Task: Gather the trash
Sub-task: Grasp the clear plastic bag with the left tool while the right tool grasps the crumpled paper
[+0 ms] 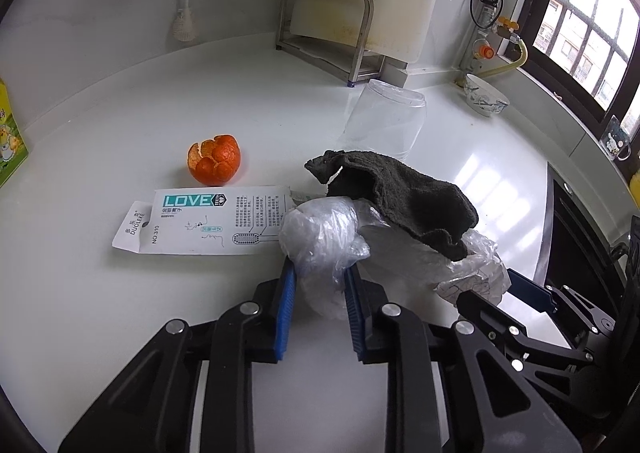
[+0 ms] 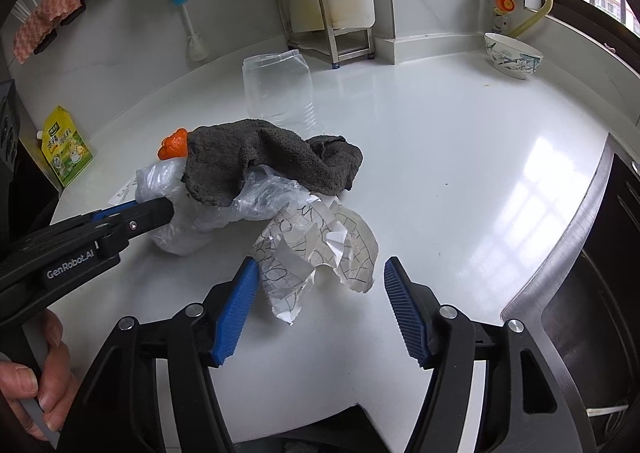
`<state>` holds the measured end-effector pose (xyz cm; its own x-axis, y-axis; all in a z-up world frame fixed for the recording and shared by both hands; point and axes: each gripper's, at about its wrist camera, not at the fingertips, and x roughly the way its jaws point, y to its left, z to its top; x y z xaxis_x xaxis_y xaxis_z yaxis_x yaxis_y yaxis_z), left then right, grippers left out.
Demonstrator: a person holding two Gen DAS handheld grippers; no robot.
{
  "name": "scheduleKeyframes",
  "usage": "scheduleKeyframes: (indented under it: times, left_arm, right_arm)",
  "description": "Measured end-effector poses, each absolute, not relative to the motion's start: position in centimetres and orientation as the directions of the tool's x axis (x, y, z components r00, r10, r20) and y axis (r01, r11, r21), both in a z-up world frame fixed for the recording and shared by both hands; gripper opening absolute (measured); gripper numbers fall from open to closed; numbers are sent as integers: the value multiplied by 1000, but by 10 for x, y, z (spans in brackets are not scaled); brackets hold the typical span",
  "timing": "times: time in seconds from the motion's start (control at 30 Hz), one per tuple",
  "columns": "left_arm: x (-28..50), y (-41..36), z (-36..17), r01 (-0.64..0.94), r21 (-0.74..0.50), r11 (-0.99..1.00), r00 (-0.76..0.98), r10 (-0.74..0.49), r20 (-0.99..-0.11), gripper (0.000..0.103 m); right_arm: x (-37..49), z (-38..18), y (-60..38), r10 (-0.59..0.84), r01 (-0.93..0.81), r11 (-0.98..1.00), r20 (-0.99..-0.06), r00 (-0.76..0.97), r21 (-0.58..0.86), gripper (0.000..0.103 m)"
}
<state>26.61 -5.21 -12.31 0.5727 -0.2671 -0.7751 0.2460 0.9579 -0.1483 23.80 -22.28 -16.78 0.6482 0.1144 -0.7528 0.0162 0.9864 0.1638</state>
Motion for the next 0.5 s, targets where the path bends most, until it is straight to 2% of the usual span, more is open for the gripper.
scheduleKeyframes:
  times: [0.07,0.5]
  left_arm:
    - [264,-48,-118,245,-143,959,578,-263,-773,23]
    - [257,-27,-92,229,-137,964,602,-251,-758,23]
  right_arm:
    - [240,-166,-222,139,4,983,-756,640,184,26]
    - [235,-122,-214,126,-10,986,-711,692,166,23]
